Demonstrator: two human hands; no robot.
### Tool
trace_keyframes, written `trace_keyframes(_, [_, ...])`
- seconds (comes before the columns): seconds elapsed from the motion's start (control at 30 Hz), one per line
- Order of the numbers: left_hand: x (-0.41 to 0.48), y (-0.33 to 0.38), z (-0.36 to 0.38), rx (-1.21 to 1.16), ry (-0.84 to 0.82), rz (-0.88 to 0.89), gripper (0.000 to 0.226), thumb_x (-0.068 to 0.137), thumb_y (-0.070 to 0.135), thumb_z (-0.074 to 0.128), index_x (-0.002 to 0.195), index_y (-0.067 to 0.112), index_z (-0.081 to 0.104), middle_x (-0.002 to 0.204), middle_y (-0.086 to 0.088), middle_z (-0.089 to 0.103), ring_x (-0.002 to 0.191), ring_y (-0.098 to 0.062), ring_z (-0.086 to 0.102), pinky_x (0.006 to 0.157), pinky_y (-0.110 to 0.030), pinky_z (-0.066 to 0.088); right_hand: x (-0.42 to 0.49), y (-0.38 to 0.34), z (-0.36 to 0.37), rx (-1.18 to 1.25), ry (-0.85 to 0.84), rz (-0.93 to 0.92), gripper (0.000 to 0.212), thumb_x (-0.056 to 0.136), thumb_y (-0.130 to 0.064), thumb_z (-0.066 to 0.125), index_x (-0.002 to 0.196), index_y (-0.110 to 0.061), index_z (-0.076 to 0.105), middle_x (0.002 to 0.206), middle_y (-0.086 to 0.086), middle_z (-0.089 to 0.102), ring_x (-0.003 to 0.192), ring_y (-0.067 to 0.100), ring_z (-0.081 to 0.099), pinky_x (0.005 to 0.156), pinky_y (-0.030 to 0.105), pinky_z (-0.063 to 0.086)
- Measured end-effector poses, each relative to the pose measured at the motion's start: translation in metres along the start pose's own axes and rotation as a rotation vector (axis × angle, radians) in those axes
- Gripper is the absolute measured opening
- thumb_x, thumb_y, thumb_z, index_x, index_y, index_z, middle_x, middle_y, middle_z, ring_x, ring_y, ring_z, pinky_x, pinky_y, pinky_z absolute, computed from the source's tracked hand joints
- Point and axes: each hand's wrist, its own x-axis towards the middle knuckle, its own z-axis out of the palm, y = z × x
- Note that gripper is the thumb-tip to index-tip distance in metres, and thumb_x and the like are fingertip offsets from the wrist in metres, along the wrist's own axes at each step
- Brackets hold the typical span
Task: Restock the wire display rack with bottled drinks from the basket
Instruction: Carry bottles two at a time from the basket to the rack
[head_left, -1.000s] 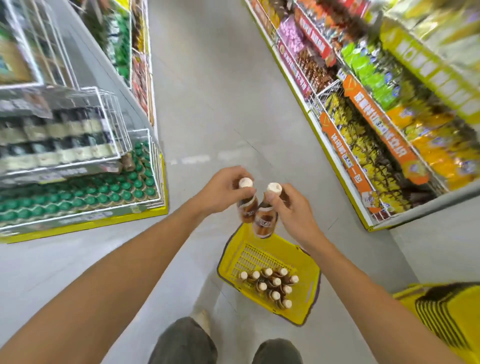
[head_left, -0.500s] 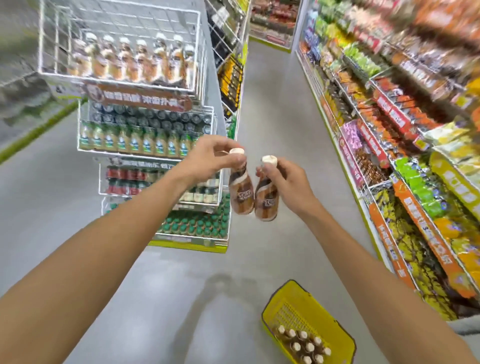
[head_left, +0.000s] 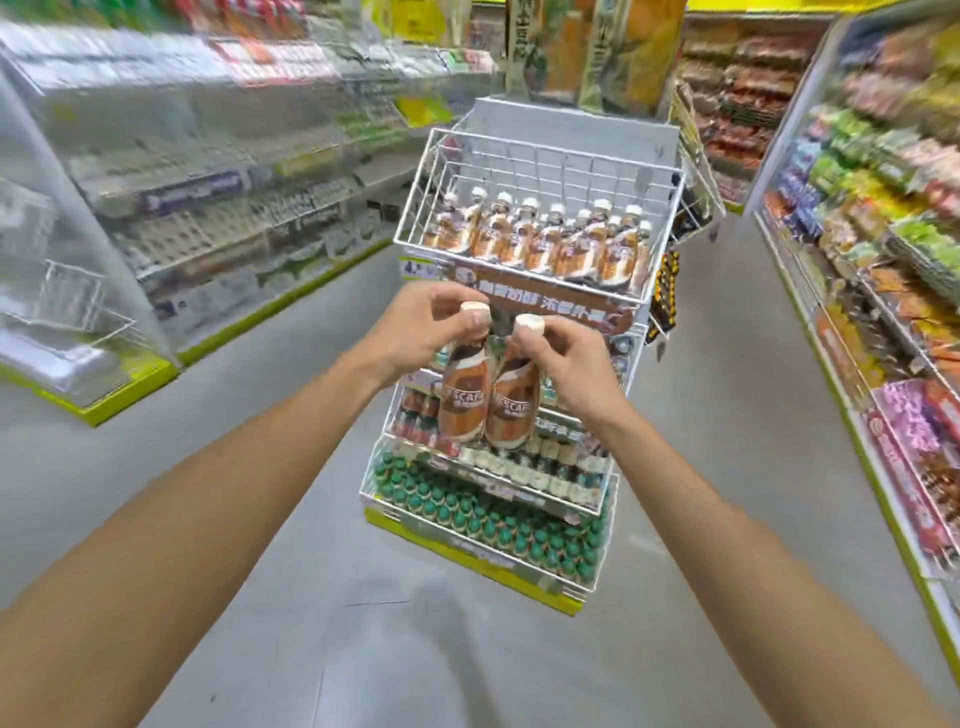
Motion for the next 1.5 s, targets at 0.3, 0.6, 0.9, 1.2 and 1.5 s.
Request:
trace_keyframes(0.3, [0.099, -0.057, -0.073, 0.058, 0.104, 0.014, 0.029, 0.096, 0.014, 0.07, 0.122, 0.002, 0.07, 0.111, -0.01, 0.077, 0.105, -0.024, 0.073, 0.091, -0.034, 0.06, 0.134, 0.015, 0.057, 0.044, -0.101, -0.029, 0.027, 0.096, -0.036, 0.073, 0.098, -0.009, 0.078, 0.093, 0.001, 0.082, 0.087, 0.017, 0.078, 0.074, 0.029, 0.062])
trace_keyframes(0.6, [0.272, -0.064, -0.105, 0.079, 0.091, 0.064, 0.03, 0.096, 0.015, 0.07, 0.121, -0.001, 0.069, 0.109, -0.015, 0.076, 0.098, -0.021, 0.072, 0.089, -0.032, 0.06, 0.301, 0.026, 0.04, 0.044, 0.007, -0.035, 0.03, 0.097, -0.037, 0.071, 0.102, -0.008, 0.077, 0.089, -0.001, 0.082, 0.084, 0.012, 0.078, 0.063, 0.014, 0.056])
trace_keyframes(0.9, [0.394, -0.081, -0.052, 0.001, -0.057, 0.044, 0.032, 0.097, 0.018, 0.069, 0.124, 0.001, 0.068, 0.11, -0.011, 0.076, 0.103, -0.025, 0.074, 0.088, -0.034, 0.06, 0.369, 0.074, -0.019, -0.089, 0.199, 0.121, 0.039, 0.097, -0.049, 0.066, 0.101, -0.012, 0.077, 0.094, -0.001, 0.081, 0.089, 0.016, 0.078, 0.083, 0.033, 0.06])
trace_keyframes(1.2, [0.448, -0.095, 0.012, -0.011, -0.313, 0.041, 0.032, 0.099, 0.025, 0.066, 0.125, 0.007, 0.07, 0.116, -0.004, 0.075, 0.112, -0.017, 0.07, 0.104, -0.037, 0.054, 0.367, 0.104, -0.062, -0.372, 0.292, 0.163, 0.067, 0.092, -0.071, 0.054, 0.095, -0.006, 0.07, 0.094, 0.021, 0.073, 0.091, 0.042, 0.069, 0.084, 0.061, 0.056])
trace_keyframes(1.5, [0.467, -0.111, 0.016, -0.054, -0.377, -0.049, 0.031, 0.096, 0.025, 0.07, 0.122, 0.008, 0.071, 0.112, -0.005, 0.076, 0.106, -0.019, 0.072, 0.1, -0.04, 0.056, 0.387, 0.102, -0.063, -0.46, 0.249, 0.213, 0.028, 0.1, -0.034, 0.067, 0.114, -0.011, 0.073, 0.104, 0.001, 0.077, 0.095, 0.014, 0.073, 0.091, 0.042, 0.061])
